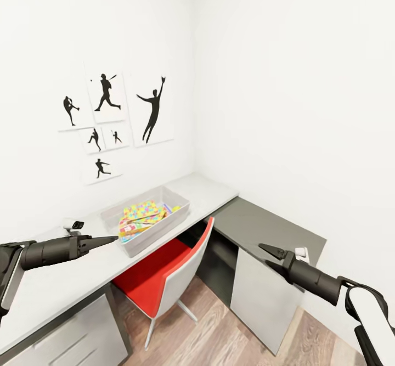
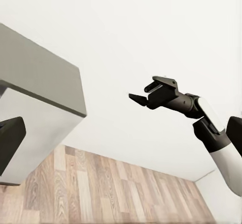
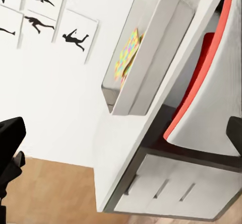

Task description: Put all the toys in the child's room - the three board games (two on the bed and one on the table), the two jigsaw puzzles on the table, and the tennis ball on the table - inside the toy box on the table in the child's room.

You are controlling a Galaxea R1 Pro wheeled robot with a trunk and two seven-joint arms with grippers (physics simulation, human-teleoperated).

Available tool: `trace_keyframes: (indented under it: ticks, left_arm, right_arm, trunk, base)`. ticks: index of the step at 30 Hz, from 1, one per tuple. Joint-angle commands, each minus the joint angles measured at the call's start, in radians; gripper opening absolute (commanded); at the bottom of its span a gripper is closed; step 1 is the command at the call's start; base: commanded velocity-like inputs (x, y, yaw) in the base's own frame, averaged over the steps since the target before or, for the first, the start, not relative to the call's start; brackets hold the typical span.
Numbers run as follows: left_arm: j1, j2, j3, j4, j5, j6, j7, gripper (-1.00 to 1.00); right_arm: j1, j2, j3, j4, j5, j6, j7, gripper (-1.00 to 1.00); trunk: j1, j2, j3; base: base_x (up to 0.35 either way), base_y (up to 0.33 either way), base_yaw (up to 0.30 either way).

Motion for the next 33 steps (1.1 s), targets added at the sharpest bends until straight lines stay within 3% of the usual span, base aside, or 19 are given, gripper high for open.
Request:
trace_keyframes:
  ticks: [1,33]
  left_arm:
    - [0.000,0.000,0.001,0.000,-0.001,0.011,-0.004,1.00]
    - [0.000,0.001,0.003,0.000,0.000,0.011,-0.004,1.00]
  right_arm:
    - [-0.001,0.000,-0.001,0.001,0.010,0.001,0.010,1.00]
    - [-0.001,-0.001,-0.002,0.011,0.010,-0.007,0.010,1.00]
  trunk:
    - [0.001,-0.002,-0.002]
    - [0.001,-0.002,0.016]
  base:
    - [0.000,0.000,-0.275]
    - [-0.025,0.011,-0.275]
